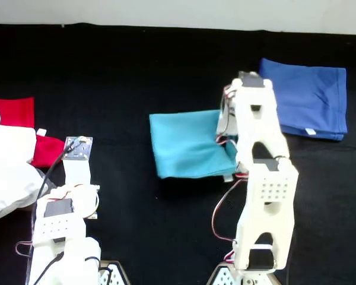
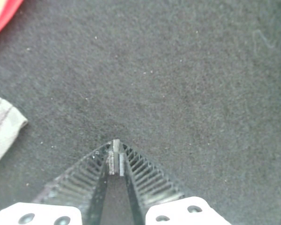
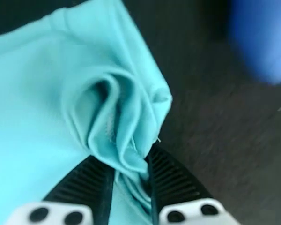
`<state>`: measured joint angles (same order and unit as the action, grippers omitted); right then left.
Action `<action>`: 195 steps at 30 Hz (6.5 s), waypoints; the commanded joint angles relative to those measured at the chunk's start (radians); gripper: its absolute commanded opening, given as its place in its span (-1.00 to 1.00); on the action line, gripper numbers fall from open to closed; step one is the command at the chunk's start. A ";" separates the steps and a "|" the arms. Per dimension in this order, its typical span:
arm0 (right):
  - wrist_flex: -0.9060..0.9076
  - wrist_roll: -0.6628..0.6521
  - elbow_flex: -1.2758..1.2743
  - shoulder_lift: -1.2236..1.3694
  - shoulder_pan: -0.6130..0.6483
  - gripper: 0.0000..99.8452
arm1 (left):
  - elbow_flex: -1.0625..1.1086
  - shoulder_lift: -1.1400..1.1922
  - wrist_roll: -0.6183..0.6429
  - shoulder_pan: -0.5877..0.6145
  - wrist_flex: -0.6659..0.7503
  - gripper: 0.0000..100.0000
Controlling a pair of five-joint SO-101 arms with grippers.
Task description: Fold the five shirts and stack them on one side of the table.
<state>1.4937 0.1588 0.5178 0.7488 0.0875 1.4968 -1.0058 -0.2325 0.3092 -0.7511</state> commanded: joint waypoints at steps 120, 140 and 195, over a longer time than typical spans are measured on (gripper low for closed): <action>-0.657 -0.463 1.006 0.547 -0.576 -0.98 | 0.004 -0.013 0.011 -0.021 0.017 -0.98; 0.079 -0.304 1.241 -0.002 -0.383 -0.98 | 0.004 -0.013 0.009 -0.021 0.017 -0.98; -0.946 -0.385 -2.104 -1.827 -0.022 -0.98 | 0.001 -0.013 0.011 -0.018 0.017 -0.97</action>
<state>0.6237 -0.2171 -1.5275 -1.0587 0.0783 1.5029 -1.0058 -0.2325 0.3030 -0.7495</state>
